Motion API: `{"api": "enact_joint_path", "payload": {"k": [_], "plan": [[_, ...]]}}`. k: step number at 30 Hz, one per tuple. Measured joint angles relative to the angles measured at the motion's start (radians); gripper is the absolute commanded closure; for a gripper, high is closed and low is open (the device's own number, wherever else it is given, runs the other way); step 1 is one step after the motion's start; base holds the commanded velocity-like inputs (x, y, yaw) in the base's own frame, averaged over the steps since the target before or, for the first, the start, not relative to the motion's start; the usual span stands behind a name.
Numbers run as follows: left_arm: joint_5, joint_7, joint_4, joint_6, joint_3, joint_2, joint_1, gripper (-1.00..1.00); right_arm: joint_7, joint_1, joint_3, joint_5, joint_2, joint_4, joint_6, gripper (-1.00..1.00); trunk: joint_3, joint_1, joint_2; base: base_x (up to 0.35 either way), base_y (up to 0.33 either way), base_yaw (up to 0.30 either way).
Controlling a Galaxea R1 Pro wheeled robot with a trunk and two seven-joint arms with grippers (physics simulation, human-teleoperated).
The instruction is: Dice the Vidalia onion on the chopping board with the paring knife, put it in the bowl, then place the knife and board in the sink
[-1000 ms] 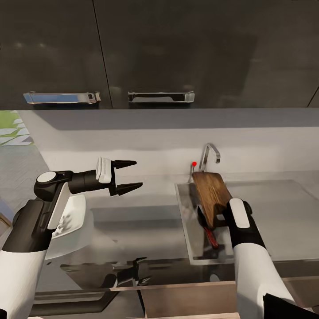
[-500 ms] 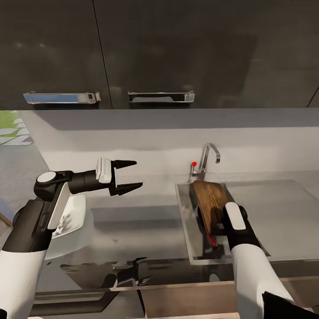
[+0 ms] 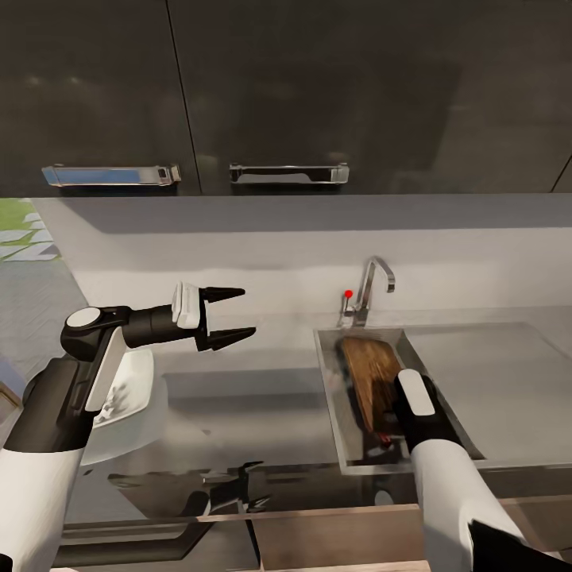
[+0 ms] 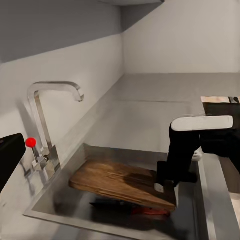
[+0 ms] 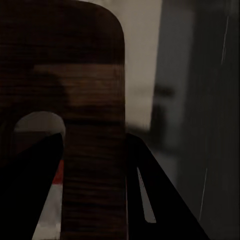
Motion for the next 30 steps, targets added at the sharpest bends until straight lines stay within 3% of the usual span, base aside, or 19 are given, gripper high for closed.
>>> {"api": "enact_joint_path", "payload": {"k": [7,15,30], "plan": [[0.000,0.000,0.001,0.000,0.000,0.000,0.000,-1.00,0.021,0.000,0.013,-0.005,0.000,0.063,-0.064,1.00,0.000,0.000,0.000,0.000,0.000,0.000],[0.000,0.000,0.000,0.000,0.000,0.000,0.000,-1.00,0.077,0.000,0.022,-0.001,0.000,0.110,-0.072,1.00,0.000,0.000,0.000,0.000,0.000,0.000],[0.000,0.000,0.000,0.000,0.000,-0.001,0.000,-1.00,0.084,0.000,0.026,0.002,0.000,0.119,-0.089,1.00,0.000,0.000,0.000,0.027,0.000,0.000]]}}
